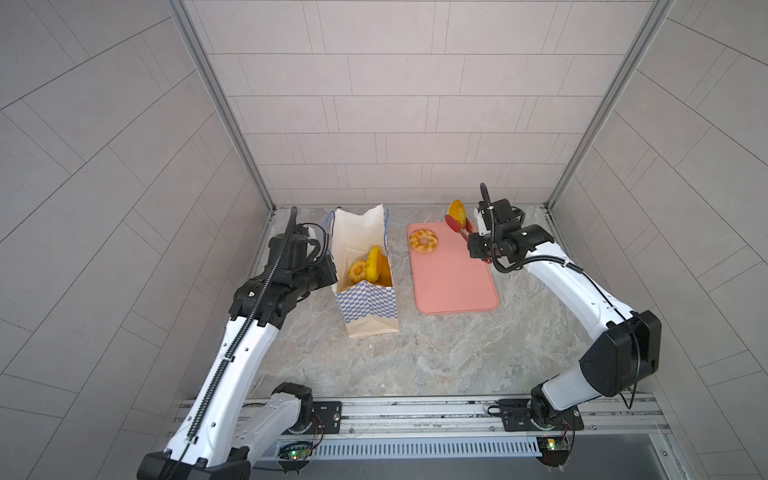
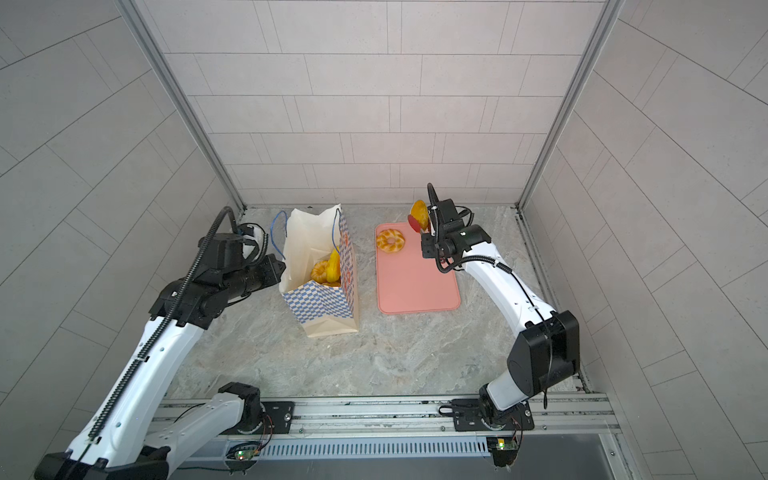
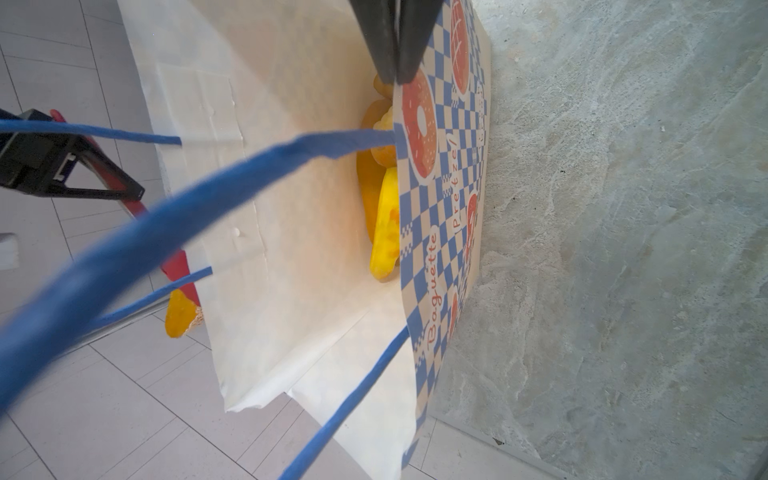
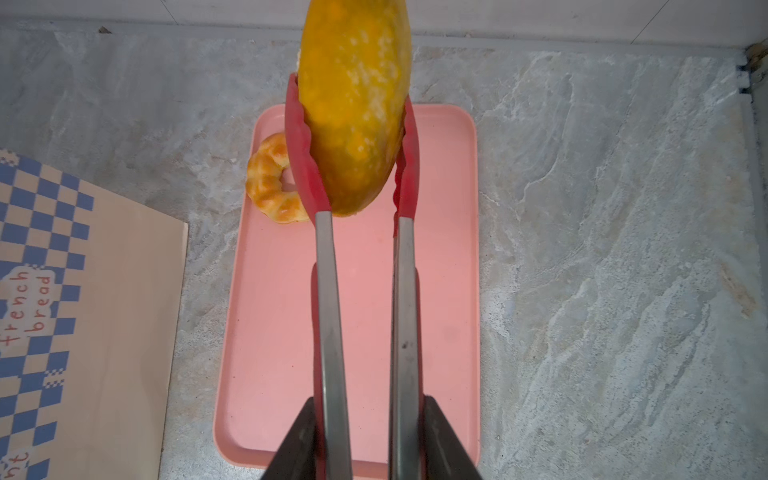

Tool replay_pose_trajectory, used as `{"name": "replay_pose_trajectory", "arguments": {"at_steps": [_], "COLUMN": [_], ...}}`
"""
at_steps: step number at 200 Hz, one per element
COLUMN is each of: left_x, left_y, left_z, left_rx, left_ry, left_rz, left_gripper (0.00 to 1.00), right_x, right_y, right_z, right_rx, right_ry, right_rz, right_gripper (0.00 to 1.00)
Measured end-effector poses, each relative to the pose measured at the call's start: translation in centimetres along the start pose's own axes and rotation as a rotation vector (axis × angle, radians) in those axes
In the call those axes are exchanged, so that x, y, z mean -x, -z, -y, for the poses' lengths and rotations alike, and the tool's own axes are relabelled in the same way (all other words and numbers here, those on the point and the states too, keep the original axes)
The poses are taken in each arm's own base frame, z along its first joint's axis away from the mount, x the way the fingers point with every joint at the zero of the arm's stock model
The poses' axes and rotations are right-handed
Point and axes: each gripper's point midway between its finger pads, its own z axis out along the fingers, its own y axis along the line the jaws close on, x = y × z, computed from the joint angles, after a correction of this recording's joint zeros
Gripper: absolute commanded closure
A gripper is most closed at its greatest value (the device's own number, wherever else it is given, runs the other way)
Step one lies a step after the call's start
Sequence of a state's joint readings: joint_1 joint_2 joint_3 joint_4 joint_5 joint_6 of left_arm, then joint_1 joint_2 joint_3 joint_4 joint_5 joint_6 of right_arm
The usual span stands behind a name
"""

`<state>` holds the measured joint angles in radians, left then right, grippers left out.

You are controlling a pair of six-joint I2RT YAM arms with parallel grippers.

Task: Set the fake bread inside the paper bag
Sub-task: 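Lift the clamped yellow oval roll up off the tray with the right tongs, then carry the yellow oval roll with the right tongs toward the bag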

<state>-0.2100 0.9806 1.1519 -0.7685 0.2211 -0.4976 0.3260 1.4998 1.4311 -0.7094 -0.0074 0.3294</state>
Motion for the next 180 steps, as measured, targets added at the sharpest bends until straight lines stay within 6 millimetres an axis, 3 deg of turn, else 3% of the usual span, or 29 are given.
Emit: {"name": "replay_pose_trajectory", "arguments": {"at_steps": [82, 180], "left_x": [0.0, 0.0], "left_y": [0.0, 0.0], "left_z": [0.0, 0.0], "left_rx": [-0.001, -0.002], "left_ry": [0.0, 0.0], "left_rz": [0.0, -0.001], "left_gripper": [0.95, 0.95], "right_x": [1.4, 5.3], "right_y": [3.4, 11.0], "right_z": [-0.3, -2.2], "right_rx": [0.034, 0.131], "right_ry": [-0.007, -0.008], "right_rz": [0.069, 0.244], "right_gripper": [0.64, 0.64]}}
